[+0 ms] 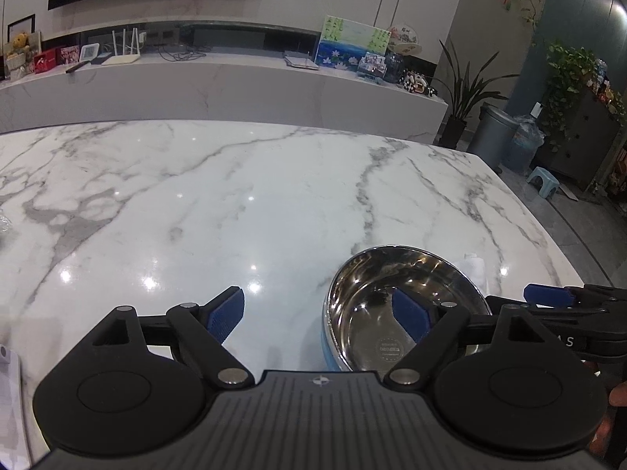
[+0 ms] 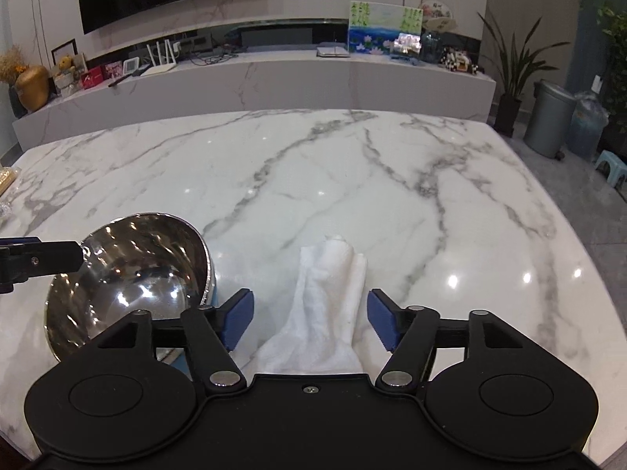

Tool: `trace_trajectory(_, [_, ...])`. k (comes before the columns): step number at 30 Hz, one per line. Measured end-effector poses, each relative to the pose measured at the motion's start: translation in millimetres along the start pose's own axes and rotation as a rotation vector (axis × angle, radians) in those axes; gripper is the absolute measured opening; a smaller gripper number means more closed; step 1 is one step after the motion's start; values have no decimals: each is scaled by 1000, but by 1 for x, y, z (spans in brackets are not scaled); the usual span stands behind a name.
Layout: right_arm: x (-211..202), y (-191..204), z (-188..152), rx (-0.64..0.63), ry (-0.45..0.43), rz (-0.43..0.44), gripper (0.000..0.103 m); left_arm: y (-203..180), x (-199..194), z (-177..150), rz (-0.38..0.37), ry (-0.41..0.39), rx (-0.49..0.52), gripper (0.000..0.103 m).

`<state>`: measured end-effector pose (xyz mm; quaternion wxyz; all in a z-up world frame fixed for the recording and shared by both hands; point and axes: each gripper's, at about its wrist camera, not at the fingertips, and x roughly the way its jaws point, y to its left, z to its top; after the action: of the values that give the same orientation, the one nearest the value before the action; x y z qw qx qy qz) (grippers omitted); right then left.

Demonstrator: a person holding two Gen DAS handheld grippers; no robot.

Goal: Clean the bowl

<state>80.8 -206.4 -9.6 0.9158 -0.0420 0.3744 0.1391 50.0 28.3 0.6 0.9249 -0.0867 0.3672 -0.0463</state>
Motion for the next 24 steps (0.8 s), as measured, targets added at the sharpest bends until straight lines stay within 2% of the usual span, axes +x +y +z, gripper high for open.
trace_trajectory(5, [-6,6,1,3,-34,-2,69,2,-5,-1,4,-18,2,83])
trace_trajectory(8, [-10,9,1,7,-53,-21,78,3,-6,-1,8,-19,3,84])
trace_trajectory(10, [-13,10,2,17,-70,-30,103,3,-7,0,10,-15,5,84])
trace_trajectory(13, [-16,9,2,48,-80,3,102,3,-8,0,15,-22,9,84])
trace_trajectory(18, [-22,11,-3,64,-99,-22,102,5,-12,0,40,-51,4,84])
trace_trajectory(24, [-33,23,-9,23,-147,-15,102,2,-12,-3,99,-41,8,84])
